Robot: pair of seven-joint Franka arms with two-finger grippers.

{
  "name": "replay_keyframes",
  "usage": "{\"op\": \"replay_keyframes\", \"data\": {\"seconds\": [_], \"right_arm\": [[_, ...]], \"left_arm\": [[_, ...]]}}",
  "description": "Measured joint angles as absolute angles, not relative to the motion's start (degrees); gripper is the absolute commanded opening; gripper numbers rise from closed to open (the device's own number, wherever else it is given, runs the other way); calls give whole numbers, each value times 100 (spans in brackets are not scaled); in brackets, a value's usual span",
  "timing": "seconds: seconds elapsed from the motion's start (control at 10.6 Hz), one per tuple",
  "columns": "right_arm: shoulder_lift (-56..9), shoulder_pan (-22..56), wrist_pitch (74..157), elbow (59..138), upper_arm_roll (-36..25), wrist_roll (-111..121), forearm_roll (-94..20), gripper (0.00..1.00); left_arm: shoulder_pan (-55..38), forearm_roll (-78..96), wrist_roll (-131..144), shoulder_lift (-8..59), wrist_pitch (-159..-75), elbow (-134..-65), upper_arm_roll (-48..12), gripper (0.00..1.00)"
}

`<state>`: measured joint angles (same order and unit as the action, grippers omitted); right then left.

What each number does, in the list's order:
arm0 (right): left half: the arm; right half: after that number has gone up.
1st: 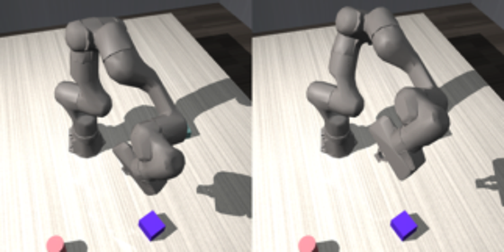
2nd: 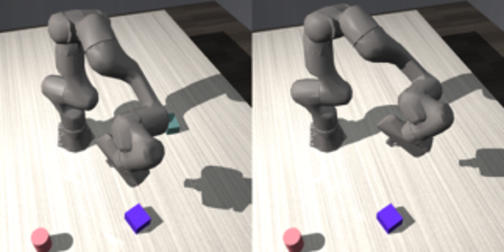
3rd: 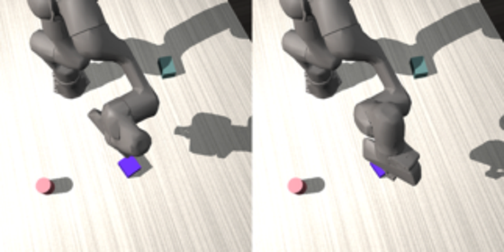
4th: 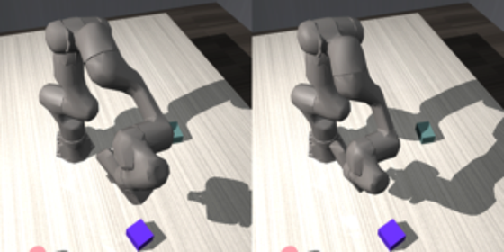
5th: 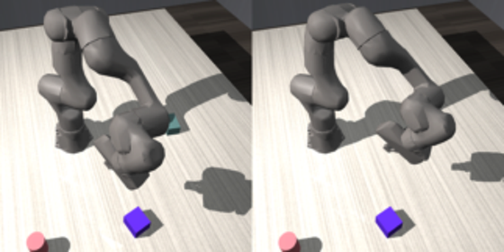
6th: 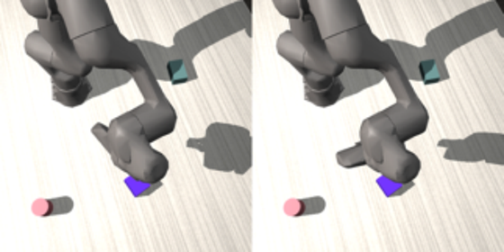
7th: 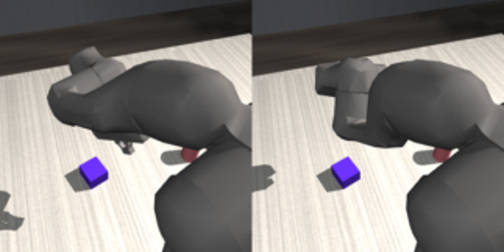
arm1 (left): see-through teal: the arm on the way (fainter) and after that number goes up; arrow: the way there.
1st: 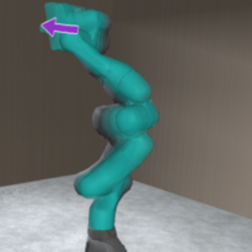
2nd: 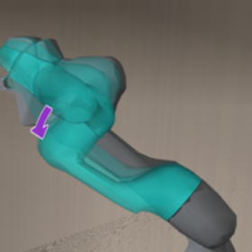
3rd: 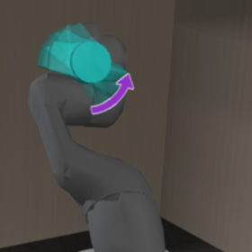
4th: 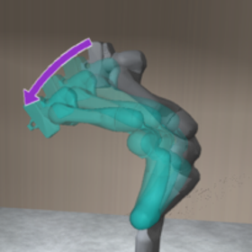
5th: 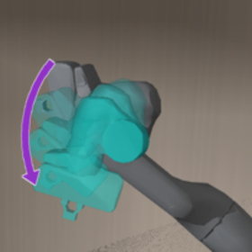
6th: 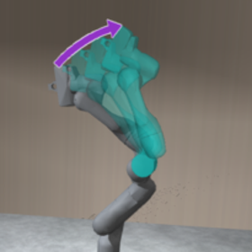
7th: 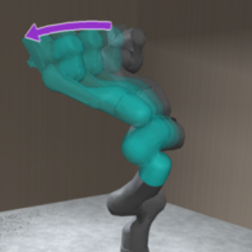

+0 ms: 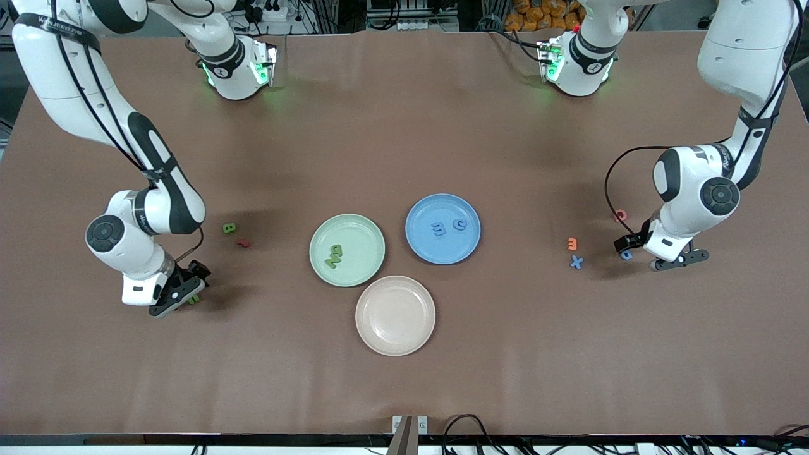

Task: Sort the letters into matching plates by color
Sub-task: 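Grasp the blue e with the left gripper while the right gripper grasps u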

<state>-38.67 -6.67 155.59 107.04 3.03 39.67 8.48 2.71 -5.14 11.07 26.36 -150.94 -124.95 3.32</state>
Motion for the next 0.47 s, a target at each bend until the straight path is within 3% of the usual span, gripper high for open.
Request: {"op": "replay_keyframes", "data": {"seconds": [0.28, 0.47], "right_arm": [[-3884, -668, 15559, 10678, 307, 3967, 848, 94], [-3892, -667, 15565, 10674, 315, 3966, 848, 85]], "left_arm": [[269, -425, 1109, 2636, -15100, -12499, 328, 100], [263, -417, 1112, 2637, -15127, -12505, 317, 100]]}}
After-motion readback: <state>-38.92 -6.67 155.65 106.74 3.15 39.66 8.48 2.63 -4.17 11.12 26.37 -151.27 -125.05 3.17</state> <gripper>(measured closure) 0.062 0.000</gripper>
